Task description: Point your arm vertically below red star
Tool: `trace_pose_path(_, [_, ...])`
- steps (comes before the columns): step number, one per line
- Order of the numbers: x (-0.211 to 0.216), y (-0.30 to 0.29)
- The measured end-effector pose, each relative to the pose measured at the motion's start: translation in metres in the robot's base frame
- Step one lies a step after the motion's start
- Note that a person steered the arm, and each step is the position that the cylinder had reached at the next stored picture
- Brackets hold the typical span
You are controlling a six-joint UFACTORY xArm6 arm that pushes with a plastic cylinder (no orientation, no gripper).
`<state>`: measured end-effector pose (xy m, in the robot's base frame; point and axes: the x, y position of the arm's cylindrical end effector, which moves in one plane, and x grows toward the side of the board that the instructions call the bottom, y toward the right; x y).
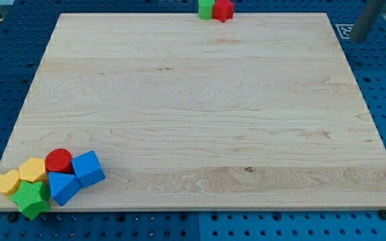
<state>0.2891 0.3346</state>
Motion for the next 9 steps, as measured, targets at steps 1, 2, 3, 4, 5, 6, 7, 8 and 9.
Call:
trace_pose_path(1, [0.009, -0.007])
trace_pose_path(2, [0.009, -0.022])
trace_pose_path(3, [0.009, -0.043])
trace_pose_path(4, [0.006, -0.067])
trace_pose_path(5, [0.0, -0.088])
trace_pose_path(6, [-0.002, -0.111])
trace_pose_path(7, [-0.002, -0.14])
trace_pose_path(8, [-0.002, -0.176])
trace_pose_path(9, [0.002, -0.215])
